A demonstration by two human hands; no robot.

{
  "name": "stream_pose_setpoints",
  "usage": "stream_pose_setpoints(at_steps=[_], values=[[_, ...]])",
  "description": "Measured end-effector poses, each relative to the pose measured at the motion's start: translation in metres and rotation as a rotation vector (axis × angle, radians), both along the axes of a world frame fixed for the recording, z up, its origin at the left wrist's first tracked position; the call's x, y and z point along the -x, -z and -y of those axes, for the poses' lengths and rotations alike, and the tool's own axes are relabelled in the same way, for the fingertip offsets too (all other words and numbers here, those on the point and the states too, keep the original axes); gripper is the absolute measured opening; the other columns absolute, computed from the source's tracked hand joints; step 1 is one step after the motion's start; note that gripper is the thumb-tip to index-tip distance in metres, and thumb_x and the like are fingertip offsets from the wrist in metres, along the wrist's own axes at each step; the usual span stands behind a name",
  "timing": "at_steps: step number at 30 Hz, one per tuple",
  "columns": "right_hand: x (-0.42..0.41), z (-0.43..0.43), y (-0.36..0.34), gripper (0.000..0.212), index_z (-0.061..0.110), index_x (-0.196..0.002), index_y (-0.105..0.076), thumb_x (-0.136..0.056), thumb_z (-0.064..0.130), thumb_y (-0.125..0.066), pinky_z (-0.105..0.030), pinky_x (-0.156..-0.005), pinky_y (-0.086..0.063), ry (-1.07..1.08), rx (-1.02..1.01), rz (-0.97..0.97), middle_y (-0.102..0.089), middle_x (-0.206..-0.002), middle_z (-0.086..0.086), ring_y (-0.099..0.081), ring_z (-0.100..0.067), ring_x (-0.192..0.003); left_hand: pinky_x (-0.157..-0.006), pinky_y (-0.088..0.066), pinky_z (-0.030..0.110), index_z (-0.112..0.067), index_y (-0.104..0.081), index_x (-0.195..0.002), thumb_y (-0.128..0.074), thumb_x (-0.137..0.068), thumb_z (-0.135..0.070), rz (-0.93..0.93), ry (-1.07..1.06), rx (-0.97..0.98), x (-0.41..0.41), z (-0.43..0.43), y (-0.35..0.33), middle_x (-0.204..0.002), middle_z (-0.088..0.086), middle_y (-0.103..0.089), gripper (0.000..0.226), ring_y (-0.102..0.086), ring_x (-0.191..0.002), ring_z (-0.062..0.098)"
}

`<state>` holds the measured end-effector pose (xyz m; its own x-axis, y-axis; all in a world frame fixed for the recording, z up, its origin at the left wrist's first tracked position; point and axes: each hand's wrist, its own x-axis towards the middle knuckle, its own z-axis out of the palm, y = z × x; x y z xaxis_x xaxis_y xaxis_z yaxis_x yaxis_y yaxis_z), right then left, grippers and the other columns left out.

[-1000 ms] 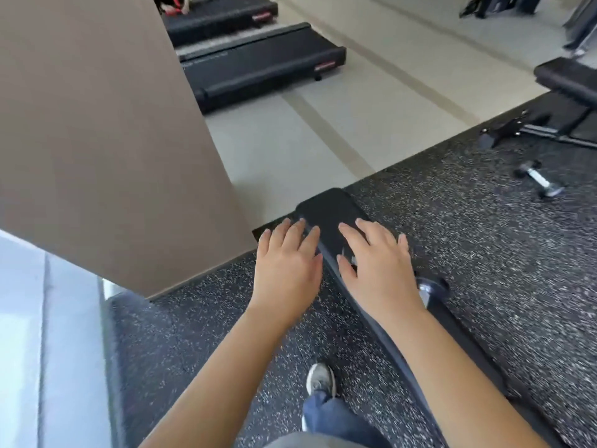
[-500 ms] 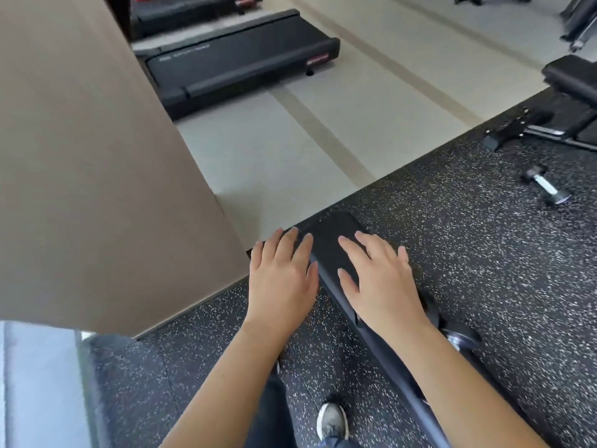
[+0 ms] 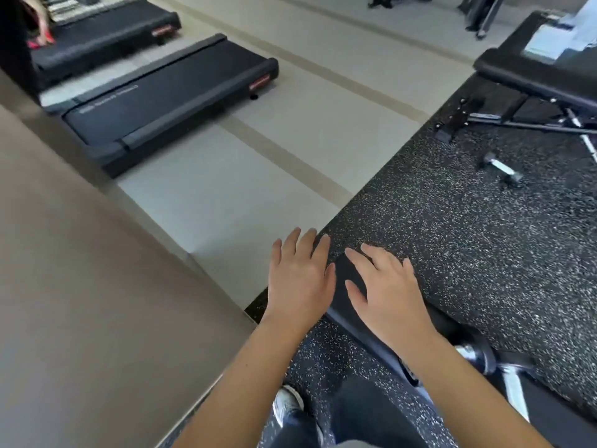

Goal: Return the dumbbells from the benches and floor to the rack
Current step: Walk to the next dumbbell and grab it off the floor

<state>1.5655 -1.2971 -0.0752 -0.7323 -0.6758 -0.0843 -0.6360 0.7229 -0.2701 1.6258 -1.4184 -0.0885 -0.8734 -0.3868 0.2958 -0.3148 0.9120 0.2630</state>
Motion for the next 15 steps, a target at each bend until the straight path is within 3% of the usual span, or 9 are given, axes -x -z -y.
stream_pose_setpoints(at_steps=[15], values=[[0.155,0.075,0.004,0.048,0.021,-0.136,-0.041,-0.090,0.028,-0.052,-0.053,-0.107,-0.024,0.223,0.103,-0.011,-0.042,-0.141,-0.007,-0.036,-0.025,-0.131,-0.095,-0.038,0.056,-0.006,-0.060,-0.113,-0.069,-0.075,-0.019,0.029,0.154,-0.001,0.172,0.086,0.000,-0.118,0.016,-0.062,0.041,-0.053,-0.114,0.038]])
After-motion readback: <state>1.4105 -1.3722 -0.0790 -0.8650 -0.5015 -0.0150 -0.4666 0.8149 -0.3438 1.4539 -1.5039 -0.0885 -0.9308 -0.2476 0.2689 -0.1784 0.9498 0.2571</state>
